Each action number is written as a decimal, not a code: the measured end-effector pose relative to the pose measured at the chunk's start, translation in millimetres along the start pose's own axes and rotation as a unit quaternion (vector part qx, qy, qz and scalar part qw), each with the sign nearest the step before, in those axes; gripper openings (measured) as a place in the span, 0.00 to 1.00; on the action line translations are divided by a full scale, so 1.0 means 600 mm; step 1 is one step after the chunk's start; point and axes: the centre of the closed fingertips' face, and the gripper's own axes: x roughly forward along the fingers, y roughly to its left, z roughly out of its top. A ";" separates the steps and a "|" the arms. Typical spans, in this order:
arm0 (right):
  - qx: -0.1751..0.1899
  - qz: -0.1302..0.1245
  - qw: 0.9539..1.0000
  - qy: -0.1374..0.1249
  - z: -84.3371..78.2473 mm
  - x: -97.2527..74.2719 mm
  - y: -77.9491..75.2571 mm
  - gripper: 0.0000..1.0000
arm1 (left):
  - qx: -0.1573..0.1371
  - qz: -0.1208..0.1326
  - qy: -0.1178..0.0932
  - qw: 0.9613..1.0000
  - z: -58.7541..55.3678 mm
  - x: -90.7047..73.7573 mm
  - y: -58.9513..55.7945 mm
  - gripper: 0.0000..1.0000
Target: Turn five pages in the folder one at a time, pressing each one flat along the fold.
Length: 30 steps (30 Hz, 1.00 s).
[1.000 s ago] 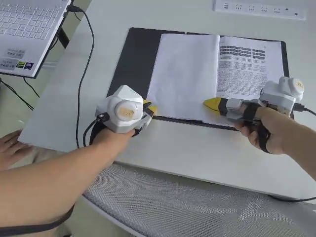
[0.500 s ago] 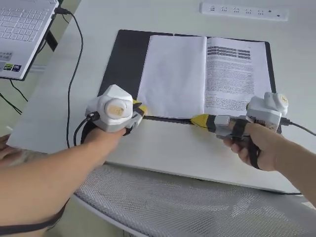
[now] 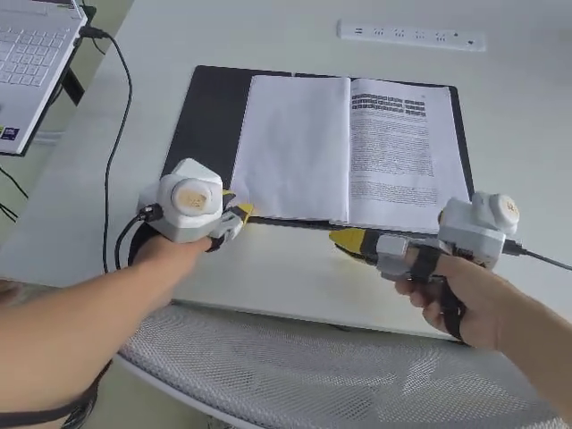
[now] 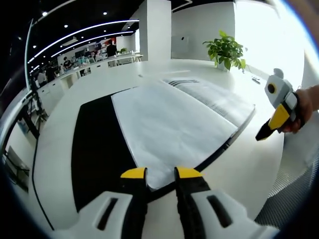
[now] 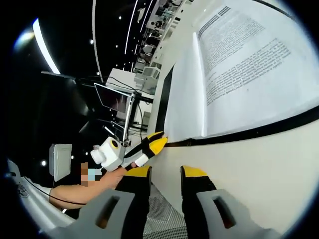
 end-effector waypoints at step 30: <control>-0.118 -0.089 0.983 -0.111 0.084 -0.196 0.054 0.36 | -0.061 -0.051 0.002 0.997 0.037 -0.162 -0.025 0.36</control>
